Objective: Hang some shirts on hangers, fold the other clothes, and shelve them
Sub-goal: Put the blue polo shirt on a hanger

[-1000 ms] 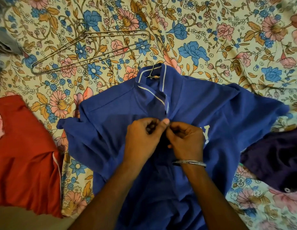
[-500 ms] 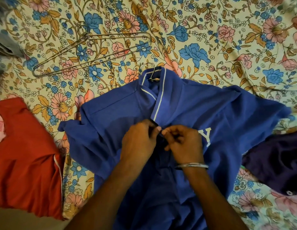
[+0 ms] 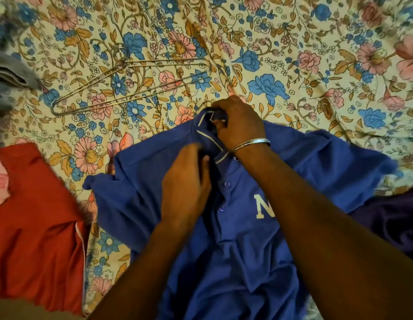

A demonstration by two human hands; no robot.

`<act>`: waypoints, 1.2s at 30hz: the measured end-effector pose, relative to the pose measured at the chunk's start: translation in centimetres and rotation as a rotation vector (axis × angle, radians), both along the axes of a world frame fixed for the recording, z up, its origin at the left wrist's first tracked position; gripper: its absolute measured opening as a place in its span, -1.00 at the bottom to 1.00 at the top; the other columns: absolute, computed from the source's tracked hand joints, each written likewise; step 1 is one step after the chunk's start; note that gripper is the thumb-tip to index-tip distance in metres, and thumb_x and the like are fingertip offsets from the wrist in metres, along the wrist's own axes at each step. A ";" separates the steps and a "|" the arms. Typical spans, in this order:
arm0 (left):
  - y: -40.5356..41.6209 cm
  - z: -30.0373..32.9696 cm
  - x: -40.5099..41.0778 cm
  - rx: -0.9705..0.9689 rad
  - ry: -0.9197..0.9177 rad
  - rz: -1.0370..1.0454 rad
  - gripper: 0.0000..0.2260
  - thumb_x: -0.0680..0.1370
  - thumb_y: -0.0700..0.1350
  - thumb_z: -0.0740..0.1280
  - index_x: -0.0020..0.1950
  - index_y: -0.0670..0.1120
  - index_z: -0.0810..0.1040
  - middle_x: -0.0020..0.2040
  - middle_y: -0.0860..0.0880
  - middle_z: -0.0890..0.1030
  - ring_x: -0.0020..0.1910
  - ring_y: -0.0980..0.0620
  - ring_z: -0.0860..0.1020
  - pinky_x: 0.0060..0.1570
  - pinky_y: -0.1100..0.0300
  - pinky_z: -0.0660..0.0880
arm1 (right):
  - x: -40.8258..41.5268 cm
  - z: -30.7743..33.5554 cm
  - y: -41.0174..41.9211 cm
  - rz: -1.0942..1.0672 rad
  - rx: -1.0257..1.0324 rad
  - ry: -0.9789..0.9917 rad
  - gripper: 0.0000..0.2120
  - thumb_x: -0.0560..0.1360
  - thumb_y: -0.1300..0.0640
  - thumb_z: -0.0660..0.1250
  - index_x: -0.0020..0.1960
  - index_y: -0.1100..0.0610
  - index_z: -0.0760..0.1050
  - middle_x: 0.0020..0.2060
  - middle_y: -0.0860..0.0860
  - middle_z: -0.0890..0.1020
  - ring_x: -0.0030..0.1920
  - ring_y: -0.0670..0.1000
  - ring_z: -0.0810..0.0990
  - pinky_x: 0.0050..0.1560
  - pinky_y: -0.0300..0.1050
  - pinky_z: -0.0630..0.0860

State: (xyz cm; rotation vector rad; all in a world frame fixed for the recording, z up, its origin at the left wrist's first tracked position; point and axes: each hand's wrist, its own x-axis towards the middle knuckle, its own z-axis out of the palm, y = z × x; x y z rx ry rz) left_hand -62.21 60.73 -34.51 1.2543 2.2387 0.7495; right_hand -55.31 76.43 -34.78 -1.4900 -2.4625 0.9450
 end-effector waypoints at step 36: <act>-6.2 51.6 -2.1 0.380 0.565 -0.441 -0.58 0.65 -0.01 0.04 0.49 -0.02 0.37 0.21 -0.16 0.61 0.12 -0.22 0.58 0.09 -0.09 0.56 | 14.2 54.3 -12.5 -0.164 0.648 0.312 -0.84 0.55 0.03 0.41 0.09 -0.10 0.70 -0.10 -0.02 0.66 -0.07 0.15 0.64 -0.19 -0.03 0.51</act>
